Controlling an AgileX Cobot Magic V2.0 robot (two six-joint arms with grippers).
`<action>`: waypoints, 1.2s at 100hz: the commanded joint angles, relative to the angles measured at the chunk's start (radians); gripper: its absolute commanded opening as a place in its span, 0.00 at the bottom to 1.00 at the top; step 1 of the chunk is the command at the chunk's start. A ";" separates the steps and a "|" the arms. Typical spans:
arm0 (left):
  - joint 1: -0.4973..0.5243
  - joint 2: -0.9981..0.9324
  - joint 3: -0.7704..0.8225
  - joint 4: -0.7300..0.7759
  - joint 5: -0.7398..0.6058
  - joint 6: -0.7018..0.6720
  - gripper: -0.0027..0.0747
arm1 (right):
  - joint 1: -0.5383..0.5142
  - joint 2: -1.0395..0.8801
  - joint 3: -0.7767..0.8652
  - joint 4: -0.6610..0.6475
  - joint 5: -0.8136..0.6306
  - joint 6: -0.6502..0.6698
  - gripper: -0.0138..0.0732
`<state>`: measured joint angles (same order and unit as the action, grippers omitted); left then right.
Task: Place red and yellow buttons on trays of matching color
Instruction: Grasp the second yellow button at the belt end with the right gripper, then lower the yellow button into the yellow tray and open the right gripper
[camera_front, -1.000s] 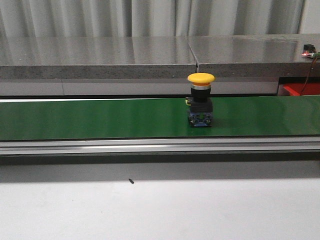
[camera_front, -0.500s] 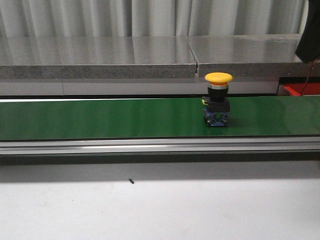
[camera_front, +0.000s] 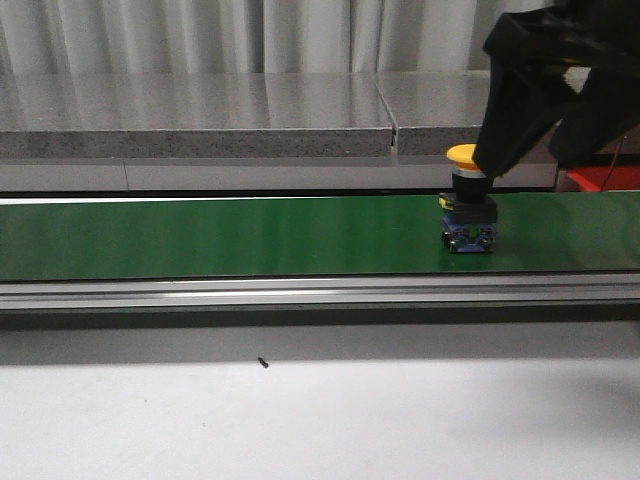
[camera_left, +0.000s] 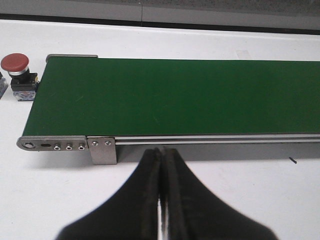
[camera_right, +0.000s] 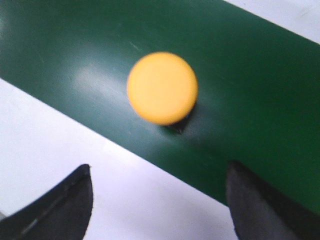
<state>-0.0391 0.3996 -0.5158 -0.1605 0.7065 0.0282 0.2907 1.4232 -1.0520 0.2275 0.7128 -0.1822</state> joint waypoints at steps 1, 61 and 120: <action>-0.009 0.005 -0.026 -0.017 -0.065 -0.007 0.01 | 0.003 -0.001 -0.041 0.021 -0.088 0.041 0.79; -0.009 0.005 -0.026 -0.017 -0.065 -0.007 0.01 | 0.001 0.065 -0.043 0.020 -0.231 0.061 0.43; -0.009 0.005 -0.026 -0.017 -0.065 -0.007 0.01 | -0.200 -0.196 0.061 -0.198 -0.130 0.436 0.41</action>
<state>-0.0391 0.3996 -0.5158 -0.1605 0.7065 0.0282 0.1472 1.3057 -0.9864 0.0707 0.6053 0.2019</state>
